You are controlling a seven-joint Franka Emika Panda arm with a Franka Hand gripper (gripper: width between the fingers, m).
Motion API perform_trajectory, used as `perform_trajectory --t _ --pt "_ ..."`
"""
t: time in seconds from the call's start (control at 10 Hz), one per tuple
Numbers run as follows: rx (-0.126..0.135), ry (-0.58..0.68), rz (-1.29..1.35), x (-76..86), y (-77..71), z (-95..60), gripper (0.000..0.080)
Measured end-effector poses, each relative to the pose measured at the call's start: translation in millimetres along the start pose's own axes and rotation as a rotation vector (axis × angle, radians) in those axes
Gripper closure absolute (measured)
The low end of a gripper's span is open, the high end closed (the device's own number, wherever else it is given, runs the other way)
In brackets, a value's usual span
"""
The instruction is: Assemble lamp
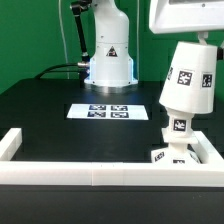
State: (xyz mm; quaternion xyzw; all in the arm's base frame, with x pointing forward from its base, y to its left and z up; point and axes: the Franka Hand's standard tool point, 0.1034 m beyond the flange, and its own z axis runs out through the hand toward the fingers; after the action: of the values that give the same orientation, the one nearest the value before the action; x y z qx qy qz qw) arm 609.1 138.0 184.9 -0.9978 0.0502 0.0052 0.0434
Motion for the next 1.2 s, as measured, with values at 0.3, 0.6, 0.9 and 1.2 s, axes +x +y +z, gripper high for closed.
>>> perform_trajectory --t 0.3,0.6,0.9,1.2 --pt "-0.004 0.009 -0.002 -8.9 3.1 16.8 0.0755" --pt "-0.009 0.009 0.003 -14.7 7.0 26.3 0.0755" --pt "-0.014 0.002 0.000 -14.8 13.3 32.1 0.0755" --pt "-0.015 0.002 0.003 -14.7 14.8 34.4 0.0669"
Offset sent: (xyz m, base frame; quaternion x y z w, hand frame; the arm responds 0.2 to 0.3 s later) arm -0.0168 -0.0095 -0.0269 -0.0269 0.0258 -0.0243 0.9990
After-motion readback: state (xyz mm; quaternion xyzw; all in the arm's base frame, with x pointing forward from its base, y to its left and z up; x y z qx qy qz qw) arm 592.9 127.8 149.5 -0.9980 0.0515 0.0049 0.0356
